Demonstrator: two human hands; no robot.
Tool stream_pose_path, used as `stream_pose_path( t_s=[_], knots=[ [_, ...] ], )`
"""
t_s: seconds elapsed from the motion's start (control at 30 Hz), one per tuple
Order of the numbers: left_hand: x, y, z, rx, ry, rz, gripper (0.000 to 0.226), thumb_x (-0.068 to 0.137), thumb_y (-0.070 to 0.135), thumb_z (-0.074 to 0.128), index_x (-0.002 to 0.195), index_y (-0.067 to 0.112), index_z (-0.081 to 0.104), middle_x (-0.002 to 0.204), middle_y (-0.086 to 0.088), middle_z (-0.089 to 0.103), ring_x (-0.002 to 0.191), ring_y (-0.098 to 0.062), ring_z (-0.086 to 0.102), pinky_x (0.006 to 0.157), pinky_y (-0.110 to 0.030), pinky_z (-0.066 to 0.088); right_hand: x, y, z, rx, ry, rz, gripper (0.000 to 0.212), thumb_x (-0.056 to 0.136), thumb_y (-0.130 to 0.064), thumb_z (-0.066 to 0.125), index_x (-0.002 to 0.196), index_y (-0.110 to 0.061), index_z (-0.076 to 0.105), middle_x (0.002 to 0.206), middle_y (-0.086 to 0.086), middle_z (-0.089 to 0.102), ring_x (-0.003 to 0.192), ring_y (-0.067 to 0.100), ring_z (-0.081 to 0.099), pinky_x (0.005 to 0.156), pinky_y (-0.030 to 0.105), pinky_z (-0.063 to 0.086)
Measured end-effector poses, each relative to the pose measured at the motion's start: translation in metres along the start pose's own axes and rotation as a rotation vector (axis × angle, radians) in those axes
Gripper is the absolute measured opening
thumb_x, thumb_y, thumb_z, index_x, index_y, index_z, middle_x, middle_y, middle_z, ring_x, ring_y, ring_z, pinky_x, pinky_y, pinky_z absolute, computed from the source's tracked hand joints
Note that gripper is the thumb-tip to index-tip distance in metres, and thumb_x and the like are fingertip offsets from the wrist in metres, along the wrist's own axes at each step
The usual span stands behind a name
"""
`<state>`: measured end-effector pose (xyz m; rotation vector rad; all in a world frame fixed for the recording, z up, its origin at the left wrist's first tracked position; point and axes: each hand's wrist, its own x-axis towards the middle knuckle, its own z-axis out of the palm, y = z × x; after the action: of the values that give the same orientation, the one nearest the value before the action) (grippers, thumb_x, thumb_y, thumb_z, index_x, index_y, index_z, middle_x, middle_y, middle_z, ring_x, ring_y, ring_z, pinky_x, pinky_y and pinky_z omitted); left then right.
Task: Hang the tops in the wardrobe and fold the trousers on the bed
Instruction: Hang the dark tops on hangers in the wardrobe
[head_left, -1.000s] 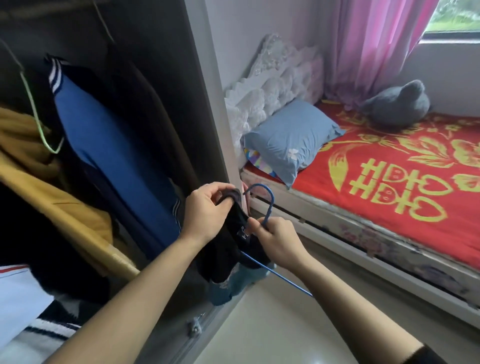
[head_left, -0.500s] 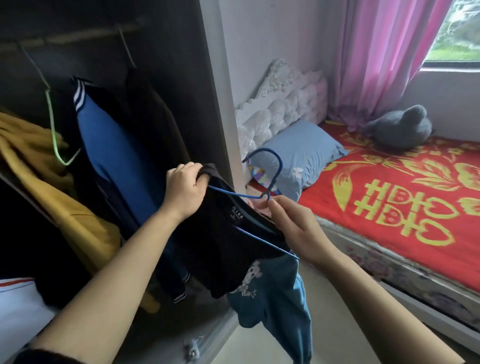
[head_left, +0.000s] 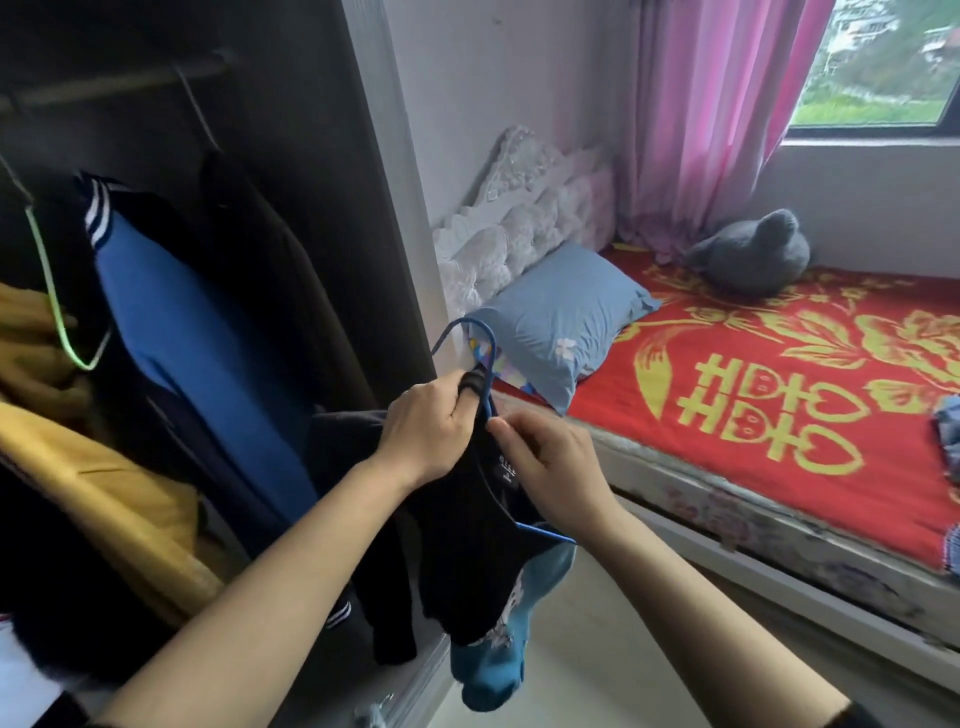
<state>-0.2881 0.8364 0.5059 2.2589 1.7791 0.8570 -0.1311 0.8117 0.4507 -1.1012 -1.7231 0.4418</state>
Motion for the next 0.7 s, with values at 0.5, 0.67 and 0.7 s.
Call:
stream_pose_path(
  t_s=[0.5,0.67,0.7],
  knots=[
    [0.022,0.022,-0.024,-0.219,0.278,-0.197,0.044,0.091,0.061,0.025,0.076,0.022,0.039,0.064,0.006,0.051,0.067,-0.02,0.055,0.071,-0.04,0.042,-0.035,0.048,0.013,-0.273,-0.303,-0.064,0.066,0.087,-0.039,0.061,0.146,-0.021,0.037,0.139,-0.007,0.052,0.131,0.01,0.046,0.112,0.031,0.034],
    [0.024,0.018,-0.027,-0.132,0.374,-0.166,0.043,0.08,0.06,0.061,0.072,0.02,0.047,0.059,0.007,0.055,0.058,-0.016,0.056,0.062,-0.035,0.048,-0.024,0.058,0.007,-0.496,-0.508,-0.046,0.025,0.08,-0.042,0.059,0.095,-0.023,0.053,0.09,-0.006,0.067,0.096,0.02,0.062,0.104,0.041,0.039],
    [0.025,0.013,-0.027,-0.142,0.396,-0.164,0.036,0.079,0.052,0.061,0.072,0.019,0.05,0.059,0.006,0.056,0.057,-0.015,0.056,0.062,-0.034,0.048,-0.026,0.065,0.002,-0.575,-0.571,-0.031,0.026,0.08,-0.048,0.059,0.092,-0.025,0.055,0.091,-0.006,0.067,0.098,0.02,0.062,0.105,0.04,0.038]
  ],
)
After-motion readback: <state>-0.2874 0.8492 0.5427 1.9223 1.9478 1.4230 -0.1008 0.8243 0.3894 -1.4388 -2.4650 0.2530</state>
